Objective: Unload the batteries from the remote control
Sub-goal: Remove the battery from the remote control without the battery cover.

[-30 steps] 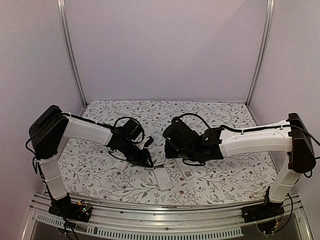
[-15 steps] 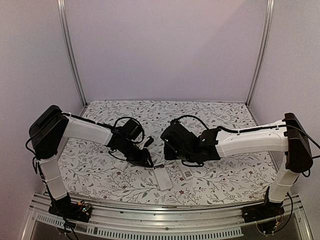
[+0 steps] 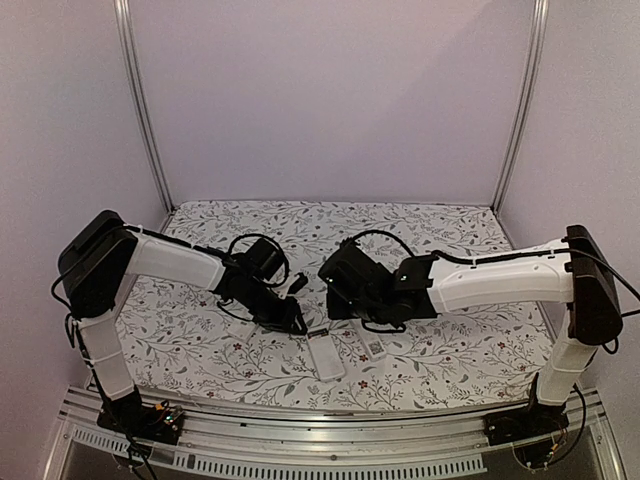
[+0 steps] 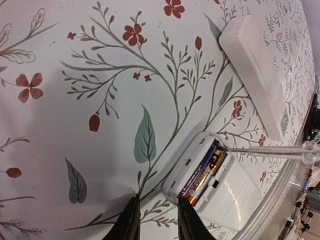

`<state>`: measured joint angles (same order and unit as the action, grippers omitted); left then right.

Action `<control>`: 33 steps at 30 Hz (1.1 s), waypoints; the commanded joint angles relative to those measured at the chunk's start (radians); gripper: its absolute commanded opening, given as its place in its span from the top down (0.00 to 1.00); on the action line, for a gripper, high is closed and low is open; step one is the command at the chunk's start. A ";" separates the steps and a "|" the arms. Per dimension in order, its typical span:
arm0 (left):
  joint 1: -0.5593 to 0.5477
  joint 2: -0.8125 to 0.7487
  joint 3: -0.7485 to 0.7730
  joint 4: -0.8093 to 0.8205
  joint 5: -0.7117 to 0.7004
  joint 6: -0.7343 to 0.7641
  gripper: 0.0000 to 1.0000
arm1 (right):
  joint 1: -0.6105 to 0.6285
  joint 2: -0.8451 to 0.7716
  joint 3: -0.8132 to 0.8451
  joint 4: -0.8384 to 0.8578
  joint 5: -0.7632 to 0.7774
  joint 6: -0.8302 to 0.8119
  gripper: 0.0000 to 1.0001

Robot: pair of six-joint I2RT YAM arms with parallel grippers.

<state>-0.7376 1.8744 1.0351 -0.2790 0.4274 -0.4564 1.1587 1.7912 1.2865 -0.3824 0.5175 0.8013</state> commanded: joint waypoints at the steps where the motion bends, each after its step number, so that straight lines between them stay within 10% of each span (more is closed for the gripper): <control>1: -0.004 0.026 0.000 0.004 0.008 0.009 0.74 | 0.009 0.032 0.021 -0.048 0.004 0.030 1.00; 15: -0.014 0.034 0.000 0.006 0.014 0.005 0.77 | -0.037 0.003 -0.046 -0.046 -0.071 0.131 1.00; 33: -0.028 0.047 0.003 0.008 0.016 0.004 0.80 | -0.152 -0.159 -0.368 0.406 -0.386 0.277 1.00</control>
<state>-0.7471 1.8793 1.0355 -0.2691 0.4484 -0.4568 1.0039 1.6413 0.9672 -0.0555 0.2516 1.0359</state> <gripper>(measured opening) 0.206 0.110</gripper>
